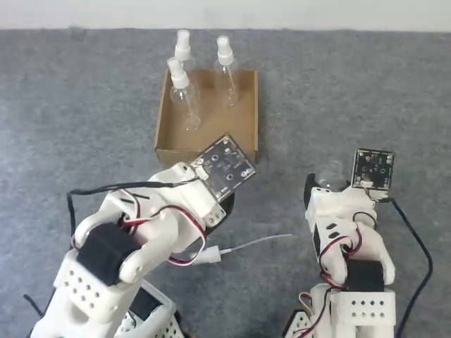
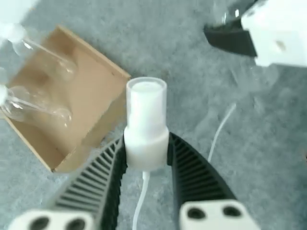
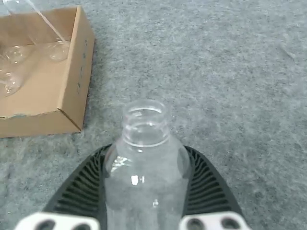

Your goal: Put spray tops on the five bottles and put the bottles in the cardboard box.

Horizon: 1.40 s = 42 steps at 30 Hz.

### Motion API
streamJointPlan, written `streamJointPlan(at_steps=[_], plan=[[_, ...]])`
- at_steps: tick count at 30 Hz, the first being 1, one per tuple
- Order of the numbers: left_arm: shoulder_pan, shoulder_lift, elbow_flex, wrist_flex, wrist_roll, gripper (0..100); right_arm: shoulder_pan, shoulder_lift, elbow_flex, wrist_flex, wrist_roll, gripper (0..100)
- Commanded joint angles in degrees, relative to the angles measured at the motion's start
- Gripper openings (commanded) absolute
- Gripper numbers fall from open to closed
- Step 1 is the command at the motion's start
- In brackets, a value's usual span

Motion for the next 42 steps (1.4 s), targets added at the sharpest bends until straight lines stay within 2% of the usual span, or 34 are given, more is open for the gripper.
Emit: streamJointPlan(at_steps=[1, 9, 17, 26, 31, 42], plan=[[-0.35, -3.34, -1.27, -4.13, 1.23, 4, -0.66, -1.80, -0.09, -0.92, -0.62, 2.0], [-0.35, -9.67, -1.27, -7.38, 1.32, 4, -0.75, -1.89, -0.26, -0.92, -0.70, 2.0], [-0.35, -14.33, -1.27, -11.96, 5.01, 4, -0.84, -3.65, -0.79, -4.53, -0.79, 2.0], [-0.35, -18.64, -1.27, -17.05, 5.01, 4, -13.49, -14.90, 4.04, -8.84, -0.35, 2.0], [-0.35, -20.04, -1.19, -18.64, 5.01, 4, -17.27, -21.41, 11.43, -14.73, -0.26, 2.0], [-0.18, -20.22, -1.01, -22.07, 9.32, 4, -22.90, -20.70, 13.71, -15.16, -0.26, 2.0]])
